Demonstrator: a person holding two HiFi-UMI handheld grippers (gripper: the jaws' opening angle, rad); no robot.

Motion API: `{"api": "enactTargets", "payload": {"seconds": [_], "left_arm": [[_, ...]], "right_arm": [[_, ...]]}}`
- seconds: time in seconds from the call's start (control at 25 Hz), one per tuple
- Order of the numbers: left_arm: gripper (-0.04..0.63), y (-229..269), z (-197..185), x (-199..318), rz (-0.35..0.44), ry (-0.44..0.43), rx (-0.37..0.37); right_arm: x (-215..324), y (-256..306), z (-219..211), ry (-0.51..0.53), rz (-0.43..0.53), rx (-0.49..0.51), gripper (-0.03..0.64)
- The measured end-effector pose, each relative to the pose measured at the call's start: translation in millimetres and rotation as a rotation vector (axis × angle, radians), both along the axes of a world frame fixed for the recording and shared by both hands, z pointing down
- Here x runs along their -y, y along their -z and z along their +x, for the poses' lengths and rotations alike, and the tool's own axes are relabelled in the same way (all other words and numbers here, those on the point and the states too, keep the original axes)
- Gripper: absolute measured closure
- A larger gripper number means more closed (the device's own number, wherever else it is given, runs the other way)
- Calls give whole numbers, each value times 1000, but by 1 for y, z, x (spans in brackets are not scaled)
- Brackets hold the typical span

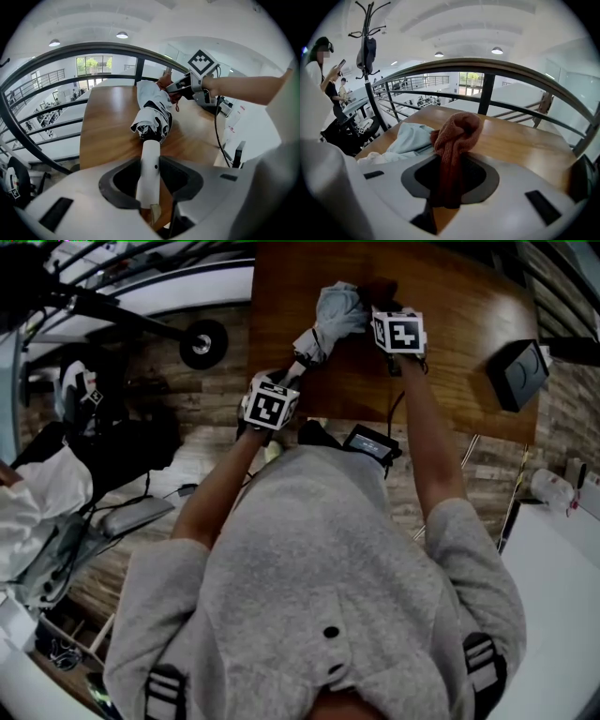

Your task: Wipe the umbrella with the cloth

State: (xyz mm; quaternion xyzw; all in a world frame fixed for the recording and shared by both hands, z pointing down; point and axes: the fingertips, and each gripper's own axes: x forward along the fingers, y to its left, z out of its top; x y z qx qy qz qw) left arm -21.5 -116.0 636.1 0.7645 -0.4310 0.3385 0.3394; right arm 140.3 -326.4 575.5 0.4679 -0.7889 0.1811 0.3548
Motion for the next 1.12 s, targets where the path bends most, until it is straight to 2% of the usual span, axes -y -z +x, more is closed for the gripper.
{"api": "enactTargets", "payload": {"seconds": [0.32, 0.64, 0.76, 0.84, 0.96, 1.12], "left_arm": [[454, -5, 5, 2, -12, -9, -16], [453, -12, 13, 12, -41, 14, -21], [451, -19, 19, 12, -68, 23, -75], [451, -18, 19, 11, -74, 25, -82], [449, -18, 16, 9, -50, 4, -45], [449, -15, 21, 7, -35, -33, -27]], "right_arm": [[-59, -2, -46, 86, 6, 87, 517], [-117, -8, -107, 285, -53, 137, 518], [-131, -5, -118, 330, -129, 225, 518], [-155, -4, -134, 423, -206, 267, 518], [-186, -14, -154, 558, -239, 222, 518], [-173, -17, -145, 538, -227, 202, 517]]}}
